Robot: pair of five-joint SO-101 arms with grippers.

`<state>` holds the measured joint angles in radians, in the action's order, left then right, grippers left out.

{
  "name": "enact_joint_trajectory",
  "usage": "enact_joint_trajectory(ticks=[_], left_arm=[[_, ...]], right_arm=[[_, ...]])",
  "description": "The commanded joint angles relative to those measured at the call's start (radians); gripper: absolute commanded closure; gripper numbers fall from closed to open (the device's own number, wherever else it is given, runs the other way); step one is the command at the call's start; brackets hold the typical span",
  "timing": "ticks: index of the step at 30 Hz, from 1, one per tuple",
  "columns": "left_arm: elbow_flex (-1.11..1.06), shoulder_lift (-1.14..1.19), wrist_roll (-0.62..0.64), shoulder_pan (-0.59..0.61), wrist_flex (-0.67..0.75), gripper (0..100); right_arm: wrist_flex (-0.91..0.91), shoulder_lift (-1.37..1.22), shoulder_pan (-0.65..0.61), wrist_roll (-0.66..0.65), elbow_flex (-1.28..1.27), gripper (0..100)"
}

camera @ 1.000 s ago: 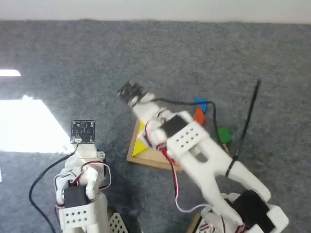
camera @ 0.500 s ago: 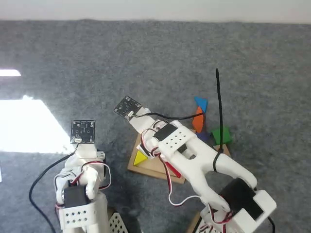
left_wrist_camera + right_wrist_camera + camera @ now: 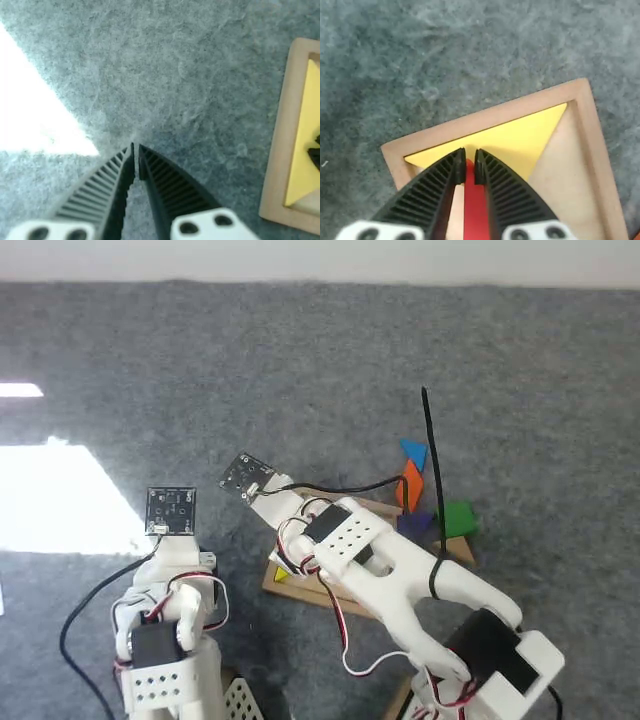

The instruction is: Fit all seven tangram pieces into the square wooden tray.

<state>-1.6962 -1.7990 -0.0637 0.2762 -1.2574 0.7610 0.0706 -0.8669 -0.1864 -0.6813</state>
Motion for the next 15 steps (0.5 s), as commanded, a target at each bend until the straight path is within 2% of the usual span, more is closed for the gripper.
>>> enact_joint_trajectory(ticks=[1, 5, 11, 15], left_arm=[[0.013, -0.018, 0.002, 0.008, -0.003, 99], [0.013, -0.018, 0.002, 0.008, -0.003, 99], [0.013, -0.018, 0.002, 0.008, -0.003, 99], [0.013, -0.018, 0.002, 0.008, -0.003, 99]], right_arm=[[-0.004, 0.005, -0.010, -0.014, 0.002, 99.2], [0.015, 0.005, -0.010, -0.017, 0.002, 99.2], [0.116, 0.016, -0.028, -0.212, 0.008, 99.2], [0.163, 0.018, -0.068, -0.245, 0.011, 99.2]])
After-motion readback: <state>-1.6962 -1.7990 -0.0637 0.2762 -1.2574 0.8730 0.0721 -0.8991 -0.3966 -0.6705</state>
